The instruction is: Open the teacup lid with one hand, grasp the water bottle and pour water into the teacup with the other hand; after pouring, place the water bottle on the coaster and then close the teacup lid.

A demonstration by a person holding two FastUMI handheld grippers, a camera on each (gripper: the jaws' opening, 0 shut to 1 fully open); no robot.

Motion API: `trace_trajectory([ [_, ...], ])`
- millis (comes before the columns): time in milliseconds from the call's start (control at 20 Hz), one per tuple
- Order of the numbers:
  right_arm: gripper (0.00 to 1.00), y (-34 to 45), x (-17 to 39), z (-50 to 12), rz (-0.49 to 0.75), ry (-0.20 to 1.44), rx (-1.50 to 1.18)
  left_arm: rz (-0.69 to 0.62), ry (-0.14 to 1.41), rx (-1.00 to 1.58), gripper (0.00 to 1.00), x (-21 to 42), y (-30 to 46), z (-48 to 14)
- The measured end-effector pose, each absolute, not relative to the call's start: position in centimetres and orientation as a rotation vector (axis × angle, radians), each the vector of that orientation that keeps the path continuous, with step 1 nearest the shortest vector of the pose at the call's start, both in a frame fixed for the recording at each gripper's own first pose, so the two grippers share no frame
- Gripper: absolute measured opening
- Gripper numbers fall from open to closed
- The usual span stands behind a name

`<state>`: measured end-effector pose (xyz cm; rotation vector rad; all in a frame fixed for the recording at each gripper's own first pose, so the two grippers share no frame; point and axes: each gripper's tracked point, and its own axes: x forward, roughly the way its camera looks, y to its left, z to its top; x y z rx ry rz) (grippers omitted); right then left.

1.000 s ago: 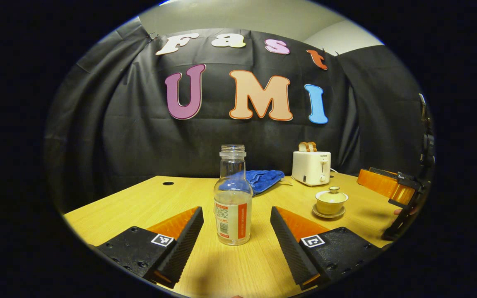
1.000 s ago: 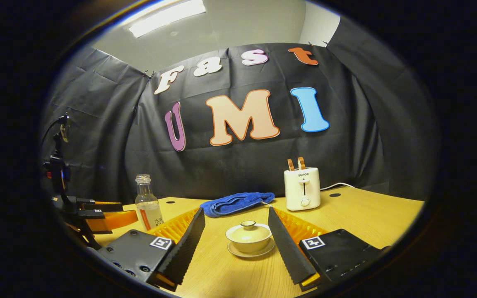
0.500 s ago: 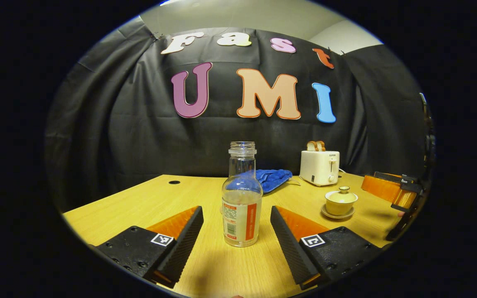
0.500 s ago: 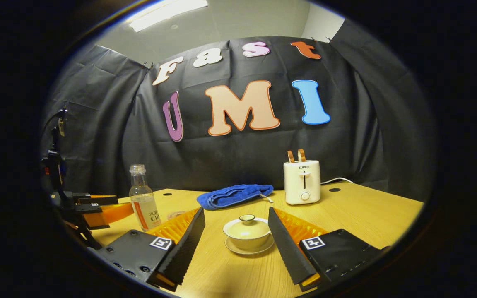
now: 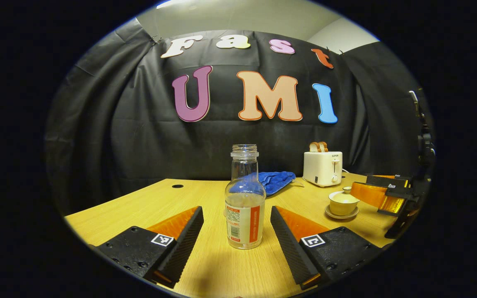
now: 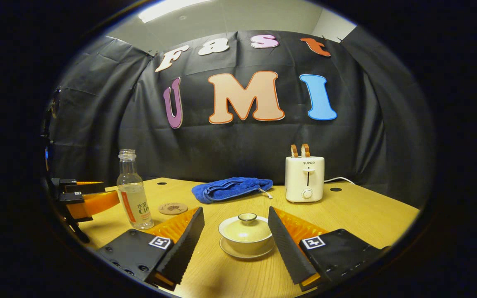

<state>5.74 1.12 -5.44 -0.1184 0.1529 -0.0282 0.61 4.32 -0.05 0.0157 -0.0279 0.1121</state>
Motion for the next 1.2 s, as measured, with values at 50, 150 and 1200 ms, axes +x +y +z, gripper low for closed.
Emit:
trace_trajectory([
  [50, 0.95, 0.9, 6.2, -5.6, -0.037, 0.154, -0.117, 0.112, -0.029, 0.015, 0.95, 0.6, 4.4, -0.1],
  [150, 0.98, 0.7, 7.1, -5.9, -0.048, 0.160, -0.119, 0.111, -0.028, 0.015, 0.95, 0.5, 4.4, 0.0],
  [1200, 0.33, -0.3, 10.4, -8.4, -0.095, 0.307, -0.156, 0.128, -0.026, 0.015, 0.95, 0.6, 5.0, 0.1],
])
